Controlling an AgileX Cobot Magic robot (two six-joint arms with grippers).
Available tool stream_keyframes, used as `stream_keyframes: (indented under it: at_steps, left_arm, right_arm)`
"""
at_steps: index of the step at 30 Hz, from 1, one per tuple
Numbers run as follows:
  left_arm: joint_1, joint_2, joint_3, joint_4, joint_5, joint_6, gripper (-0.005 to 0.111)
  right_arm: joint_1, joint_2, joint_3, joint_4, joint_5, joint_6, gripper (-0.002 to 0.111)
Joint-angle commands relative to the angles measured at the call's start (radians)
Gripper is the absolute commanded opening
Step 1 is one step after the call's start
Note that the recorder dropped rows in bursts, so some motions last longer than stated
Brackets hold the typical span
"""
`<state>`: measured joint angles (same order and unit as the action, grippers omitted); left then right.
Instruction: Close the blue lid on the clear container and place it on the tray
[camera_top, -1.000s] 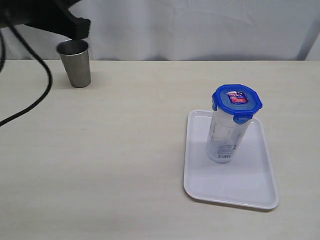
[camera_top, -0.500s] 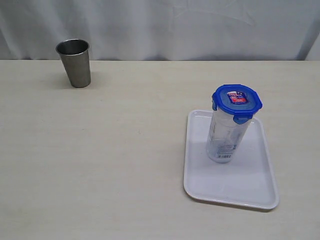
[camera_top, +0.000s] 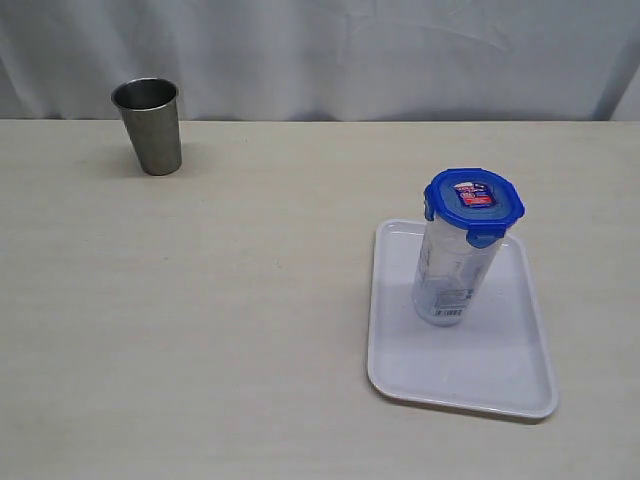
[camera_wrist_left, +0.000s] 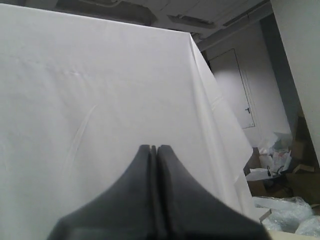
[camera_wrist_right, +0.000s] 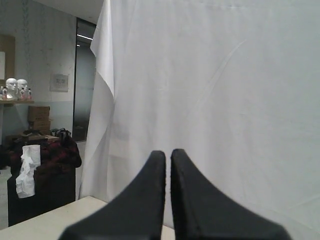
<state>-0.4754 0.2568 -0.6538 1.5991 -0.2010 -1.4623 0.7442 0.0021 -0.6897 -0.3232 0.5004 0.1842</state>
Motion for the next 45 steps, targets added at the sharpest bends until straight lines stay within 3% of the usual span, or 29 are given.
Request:
stream_keyframes:
  at_steps: [1, 22, 25, 28, 32, 34, 35, 41, 42, 45]
  left_arm:
    - [-0.002, -0.037, 0.004, -0.008, 0.005, -0.008, 0.000]
    - [-0.002, -0.041, 0.004, -0.008, 0.005, -0.008, 0.000]
    - [-0.002, -0.041, 0.004, -0.077, 0.005, -0.008, 0.000]
    - [-0.002, -0.041, 0.006, -0.249, 0.039, 0.095, 0.000]
    - [0.000, -0.041, 0.029, -0.659, 0.139, 0.375, 0.000]
    - [0.006, -0.041, 0.047, -0.796, 0.162, 0.556, 0.000]
    - [0.027, -0.041, 0.072, -0.960, 0.161, 0.755, 0.000]
    - [0.156, -0.047, 0.132, -1.544, 0.166, 1.338, 0.000]
    - [0.174, -0.047, 0.143, -1.616, 0.166, 1.403, 0.000]
    - [0.225, -0.071, 0.187, -1.636, 0.166, 1.437, 0.000]
  right_arm:
    - [-0.003, -0.002, 0.004, 0.001, 0.036, 0.005, 0.004]
    - [-0.003, -0.002, 0.004, 0.001, 0.036, 0.005, 0.004]
    - [-0.003, -0.002, 0.004, 0.001, 0.036, 0.005, 0.004]
    - [-0.003, -0.002, 0.004, 0.001, 0.036, 0.005, 0.004]
    - [-0.003, -0.002, 0.004, 0.001, 0.036, 0.005, 0.004]
    - [-0.003, -0.002, 0.004, 0.001, 0.036, 0.005, 0.004]
    - [-0.003, -0.002, 0.004, 0.001, 0.036, 0.005, 0.004]
    - [-0.003, -0.002, 0.004, 0.001, 0.036, 0.005, 0.004]
    - [-0.003, -0.002, 0.004, 0.001, 0.036, 0.005, 0.004]
    - [-0.003, -0.002, 0.004, 0.001, 0.036, 0.005, 0.004]
